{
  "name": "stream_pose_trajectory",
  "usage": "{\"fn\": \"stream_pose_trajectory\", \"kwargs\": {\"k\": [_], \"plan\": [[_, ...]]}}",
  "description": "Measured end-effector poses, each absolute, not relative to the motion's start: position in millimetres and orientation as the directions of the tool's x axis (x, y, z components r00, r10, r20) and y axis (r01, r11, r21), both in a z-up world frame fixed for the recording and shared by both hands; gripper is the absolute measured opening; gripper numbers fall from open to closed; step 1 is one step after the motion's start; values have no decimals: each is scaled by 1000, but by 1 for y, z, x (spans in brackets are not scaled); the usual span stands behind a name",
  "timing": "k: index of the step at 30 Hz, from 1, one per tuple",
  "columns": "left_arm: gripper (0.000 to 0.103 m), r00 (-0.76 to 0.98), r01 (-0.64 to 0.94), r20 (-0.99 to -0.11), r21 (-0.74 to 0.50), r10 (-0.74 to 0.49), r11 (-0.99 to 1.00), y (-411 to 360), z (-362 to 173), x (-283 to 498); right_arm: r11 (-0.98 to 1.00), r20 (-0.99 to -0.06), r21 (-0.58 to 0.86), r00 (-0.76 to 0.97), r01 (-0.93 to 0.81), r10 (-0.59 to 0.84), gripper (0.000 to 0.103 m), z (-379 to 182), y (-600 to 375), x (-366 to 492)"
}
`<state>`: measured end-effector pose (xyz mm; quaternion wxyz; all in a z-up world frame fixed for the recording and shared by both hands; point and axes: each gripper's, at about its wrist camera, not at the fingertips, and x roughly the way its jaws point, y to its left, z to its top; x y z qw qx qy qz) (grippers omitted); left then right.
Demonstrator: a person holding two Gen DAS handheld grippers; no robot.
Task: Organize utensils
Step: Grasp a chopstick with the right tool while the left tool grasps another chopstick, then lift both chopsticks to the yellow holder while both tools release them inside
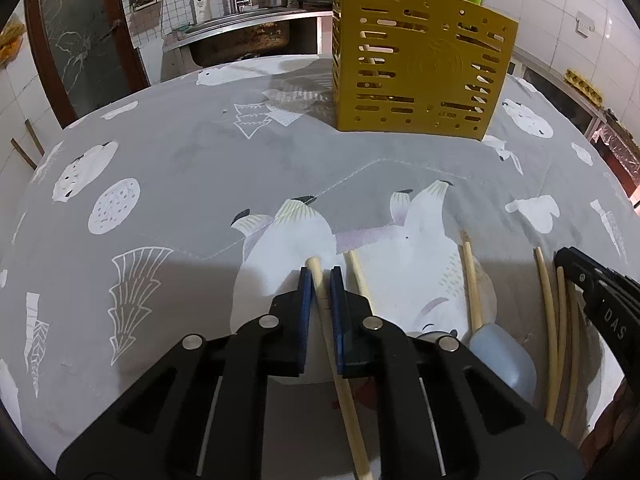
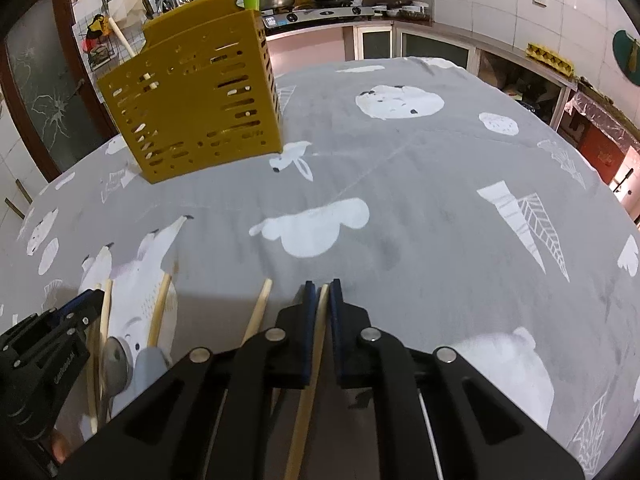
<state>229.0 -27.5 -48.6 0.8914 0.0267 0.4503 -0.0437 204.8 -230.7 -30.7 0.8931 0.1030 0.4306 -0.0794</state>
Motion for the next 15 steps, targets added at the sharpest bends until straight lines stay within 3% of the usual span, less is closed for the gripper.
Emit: {"fn": "stream_pose_trajectory", "kwargs": {"k": [7,15], "plan": [[7,610,101,-788,-23,-80,995,-25,-41,229,968,-745,126,665,218,-53,6,-12,-236,204],[5,703,124,-706,-5,-92,992,-35,-4,218,968,-678,128,731,218,-75,5,20,-250,201]]}}
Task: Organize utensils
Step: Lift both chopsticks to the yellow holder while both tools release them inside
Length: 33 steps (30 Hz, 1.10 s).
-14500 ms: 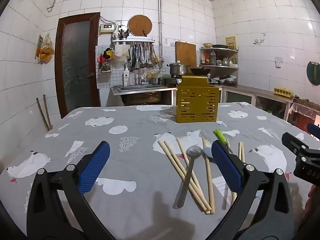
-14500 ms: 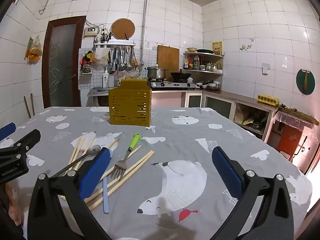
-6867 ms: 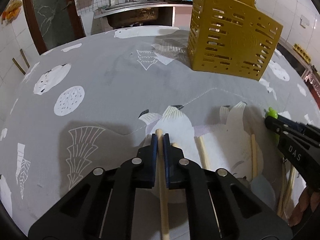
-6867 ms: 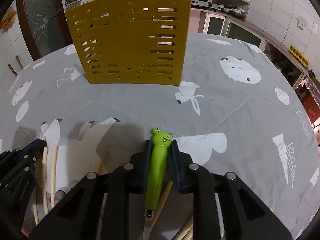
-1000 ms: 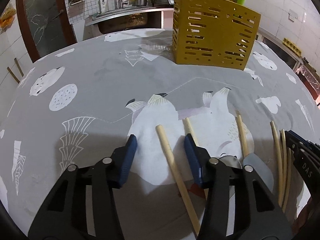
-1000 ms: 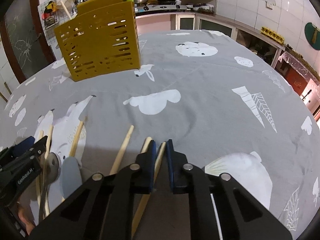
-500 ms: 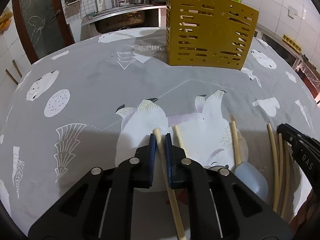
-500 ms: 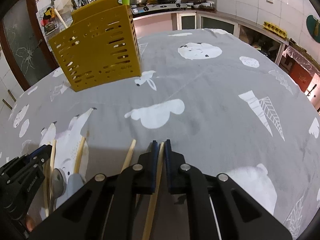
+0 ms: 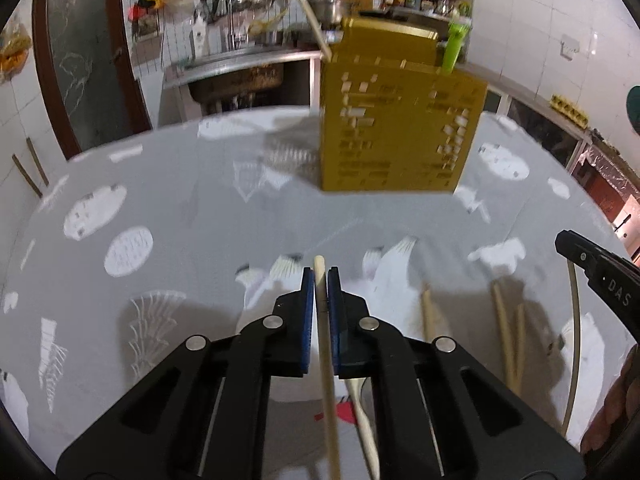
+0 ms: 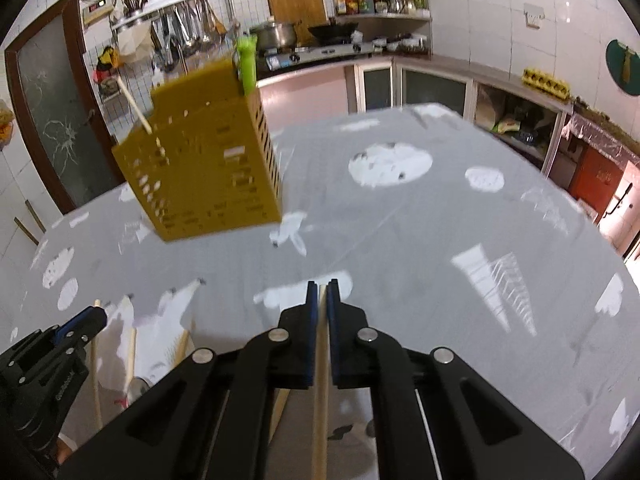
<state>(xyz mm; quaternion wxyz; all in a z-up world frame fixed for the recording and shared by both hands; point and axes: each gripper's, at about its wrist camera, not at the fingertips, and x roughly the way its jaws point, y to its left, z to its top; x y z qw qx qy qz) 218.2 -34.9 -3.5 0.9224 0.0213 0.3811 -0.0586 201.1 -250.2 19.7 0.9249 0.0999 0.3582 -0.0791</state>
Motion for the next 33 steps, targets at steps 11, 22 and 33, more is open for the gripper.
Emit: {"fn": "stream_pose_trajectory", "kwargs": {"k": [11,22,33], "plan": [[5,813,113,-574,-14,-101,993,-25,54,211,964,-566,162,820,209,-83,5,64,-265,193],[5,899,85,-428,-41,-94,996,-11,93,207,972,-430,148,897,181,-101,5,101,-262,190],[5,926,97,-362,-46,-107,994,-12,111,217,978,-357,119,926,171,-119,5,117,-259,202]]}}
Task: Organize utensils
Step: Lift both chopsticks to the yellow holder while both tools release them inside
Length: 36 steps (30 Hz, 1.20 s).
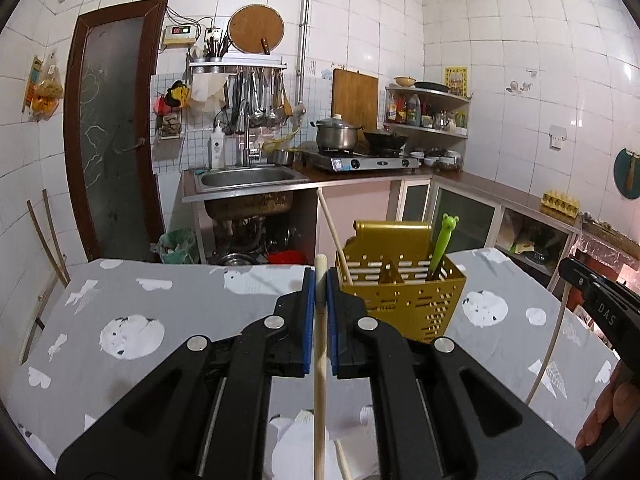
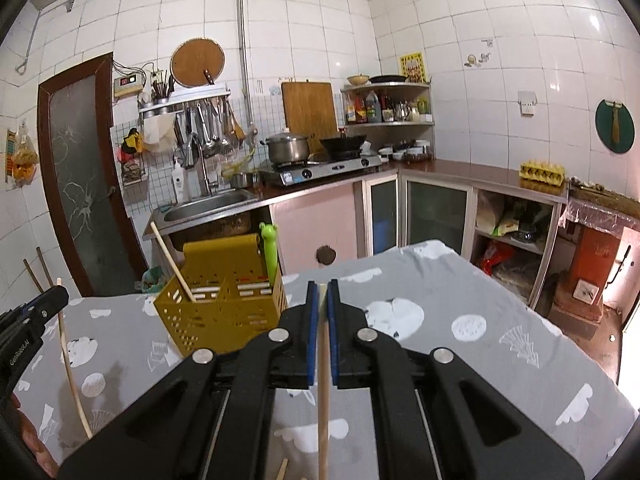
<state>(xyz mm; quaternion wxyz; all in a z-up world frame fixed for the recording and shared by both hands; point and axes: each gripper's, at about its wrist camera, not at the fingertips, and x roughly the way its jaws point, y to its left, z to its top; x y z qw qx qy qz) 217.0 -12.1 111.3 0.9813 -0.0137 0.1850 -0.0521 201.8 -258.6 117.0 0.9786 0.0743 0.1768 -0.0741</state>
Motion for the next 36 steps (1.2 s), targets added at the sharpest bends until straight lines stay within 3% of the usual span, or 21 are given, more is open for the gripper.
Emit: {"fn": "stream_pose_trajectory", "kwargs": {"k": [24,36], "plan": [[5,950,131,-273,-99,-154,986,-18,152,264,987,-273,107,958,122,-89,5,159,-256,244],[5,978,191,-65,-79,-197,978,-47,230,281,991,-127,122,991,59,-43,5,242,-244,275]]}}
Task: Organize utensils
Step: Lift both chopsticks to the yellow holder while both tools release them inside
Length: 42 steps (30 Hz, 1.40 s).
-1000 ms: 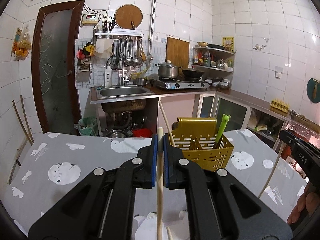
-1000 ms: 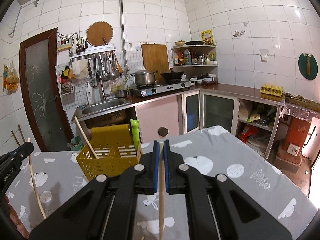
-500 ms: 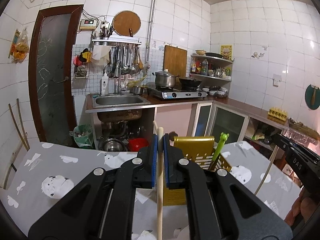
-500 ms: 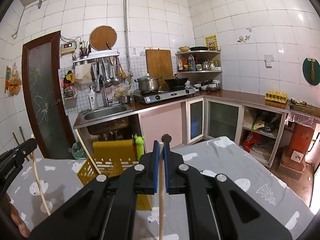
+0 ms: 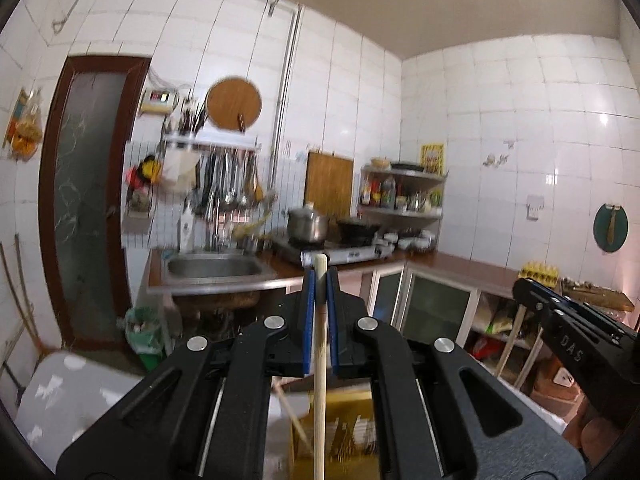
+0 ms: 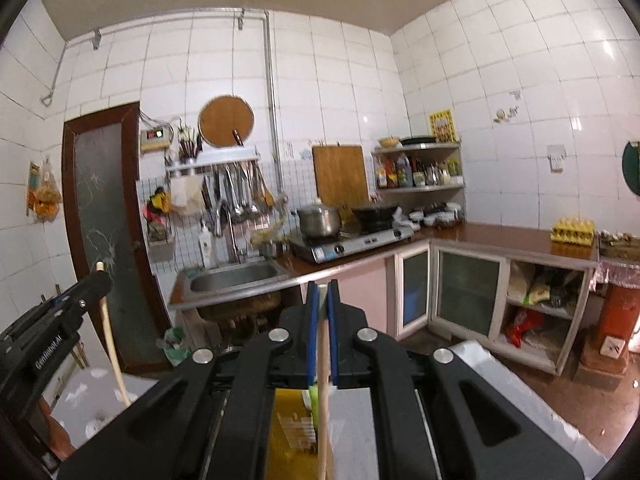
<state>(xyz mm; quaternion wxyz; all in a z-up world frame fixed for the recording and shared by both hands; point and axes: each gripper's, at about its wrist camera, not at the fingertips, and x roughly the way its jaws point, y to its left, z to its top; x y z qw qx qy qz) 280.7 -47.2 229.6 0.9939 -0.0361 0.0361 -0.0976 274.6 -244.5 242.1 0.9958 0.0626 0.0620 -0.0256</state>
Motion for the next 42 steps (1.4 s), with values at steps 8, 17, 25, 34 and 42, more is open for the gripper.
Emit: {"fn": "stream_pose_trajectory", "kwargs": {"k": [8,17,25,34,42], "plan": [[5,985,175,-3,-31,-175,984,-67,220,317,992,-94,123,995,34,-22,5,249,-234,315],[5,984,153,-89,-42,-157,987,-66,163,364,992,-166,124,986,13,8,5,191,-234,354],[5,973,167,-156,-49,-172,985,-61,123,374,992,-266,128,963,-5,39,5,140,-232,368],[67,986,76,-143,-64,-84,995,-28,144,349,992,-320,124,947,-1,41,12,143,-245,358],[98,989,77,-128,-6,-77,997,-8,180,297,995,-293,85,956,48,-21,66,172,-255,311]]}}
